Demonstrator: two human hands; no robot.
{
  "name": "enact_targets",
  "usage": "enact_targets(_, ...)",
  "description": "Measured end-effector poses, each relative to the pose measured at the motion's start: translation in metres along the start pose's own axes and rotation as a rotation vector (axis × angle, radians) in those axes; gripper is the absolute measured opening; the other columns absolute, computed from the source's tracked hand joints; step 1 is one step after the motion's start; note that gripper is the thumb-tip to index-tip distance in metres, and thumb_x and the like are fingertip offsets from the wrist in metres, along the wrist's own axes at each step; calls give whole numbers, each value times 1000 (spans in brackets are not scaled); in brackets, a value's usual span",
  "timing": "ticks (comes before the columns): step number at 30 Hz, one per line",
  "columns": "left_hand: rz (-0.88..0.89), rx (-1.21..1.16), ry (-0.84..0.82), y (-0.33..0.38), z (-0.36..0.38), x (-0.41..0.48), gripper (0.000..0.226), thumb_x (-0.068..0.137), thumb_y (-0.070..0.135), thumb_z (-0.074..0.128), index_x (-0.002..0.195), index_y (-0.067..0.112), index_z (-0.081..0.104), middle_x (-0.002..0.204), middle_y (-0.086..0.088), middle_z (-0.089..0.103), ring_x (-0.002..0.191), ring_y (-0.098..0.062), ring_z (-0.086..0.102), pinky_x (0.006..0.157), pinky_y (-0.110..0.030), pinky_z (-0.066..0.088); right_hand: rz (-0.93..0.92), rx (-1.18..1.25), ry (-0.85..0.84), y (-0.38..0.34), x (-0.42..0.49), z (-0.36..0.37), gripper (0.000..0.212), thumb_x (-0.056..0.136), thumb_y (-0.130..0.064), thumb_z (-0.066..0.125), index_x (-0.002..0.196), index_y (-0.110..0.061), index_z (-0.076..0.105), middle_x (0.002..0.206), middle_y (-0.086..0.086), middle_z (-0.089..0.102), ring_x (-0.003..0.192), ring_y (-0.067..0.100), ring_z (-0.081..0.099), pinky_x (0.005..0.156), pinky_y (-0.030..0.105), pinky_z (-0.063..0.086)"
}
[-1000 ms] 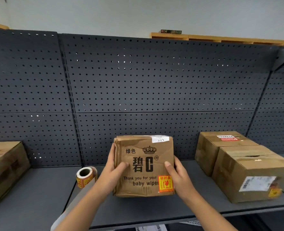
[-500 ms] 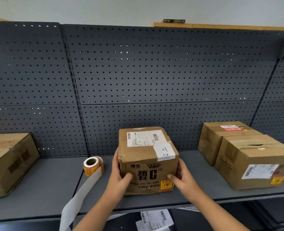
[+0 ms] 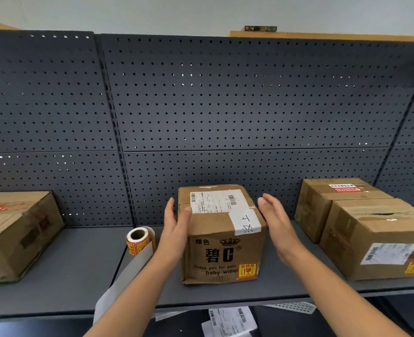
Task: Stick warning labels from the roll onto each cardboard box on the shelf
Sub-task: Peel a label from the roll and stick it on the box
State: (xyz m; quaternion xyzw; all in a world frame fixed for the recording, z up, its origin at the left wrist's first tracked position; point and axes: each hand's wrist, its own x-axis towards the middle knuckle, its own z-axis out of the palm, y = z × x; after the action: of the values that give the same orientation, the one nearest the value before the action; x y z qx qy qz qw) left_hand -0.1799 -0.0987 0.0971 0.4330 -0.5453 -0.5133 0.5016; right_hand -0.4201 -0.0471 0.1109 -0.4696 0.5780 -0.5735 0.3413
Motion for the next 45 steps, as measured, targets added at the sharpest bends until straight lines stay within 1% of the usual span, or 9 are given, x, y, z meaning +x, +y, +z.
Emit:
enact_targets(4,-110,-43,-47,-3,0,8,67,106,40,52,162,40,15,148,8,45,115,-4,52,86,-21,43,160,106,45,4,0,20,36,104,-42,56,133,-20,58,112,-2,74,102,14,70,77,28,52)
enact_targets(7,-128,-54,-38,-13,0,5,63,103,49,53,159,45,23,148,9,52,122,-8,54,98,-32,46,167,154,89,8,-4,28,22,104,-36,57,115,-23,70,96,-2,80,92,20,76,74,35,56)
enact_targets(20,-156,-134,-64,-11,56,12,60,104,51,48,159,48,24,149,10,52,124,-8,55,85,-29,46,97,-5,134,-18,16,-21,24,107,-33,52,97,-30,74,90,-10,81,86,12,76,79,35,58)
enact_targets(26,-123,-110,-100,4,103,31,50,107,46,45,156,44,33,139,13,61,118,-6,61,83,-25,49,108,-101,185,-29,36,-66,23,107,-39,53,102,-28,73,91,-3,79,93,19,74,88,44,59)
enact_targets(30,-140,-101,-150,10,131,38,47,108,42,43,155,42,35,133,14,63,111,-4,63,71,-18,49,50,-251,249,-27,48,-93,25,106,-38,55,98,-24,75,98,7,75,94,24,68,82,45,56)
enact_targets(35,-174,-91,-183,-4,160,45,54,107,45,46,158,44,29,141,13,59,118,-6,60,75,-20,49,-41,-512,320,-15,62,-116,32,106,-29,55,116,-5,72,97,6,71,83,15,59,88,50,55)
enact_targets(39,-150,-65,-188,-12,175,42,53,107,45,48,156,46,29,143,15,57,123,-4,57,85,-20,48,-82,-637,341,-1,73,-126,35,107,-24,53,137,-8,63,116,5,69,100,14,59,81,33,53)
enact_targets(42,-131,-49,-160,-17,181,42,59,102,54,49,155,51,25,147,15,53,130,-9,54,111,-38,45,-125,-734,336,8,75,-130,30,107,-21,51,131,-13,68,113,2,71,94,11,61,69,28,53)
enact_targets(45,-110,-27,-134,-18,186,40,50,105,49,47,151,50,26,138,21,52,129,-9,52,113,-38,41,-155,-808,347,11,72,-131,27,107,-20,49,124,-14,70,106,3,72,93,17,62,73,41,59)
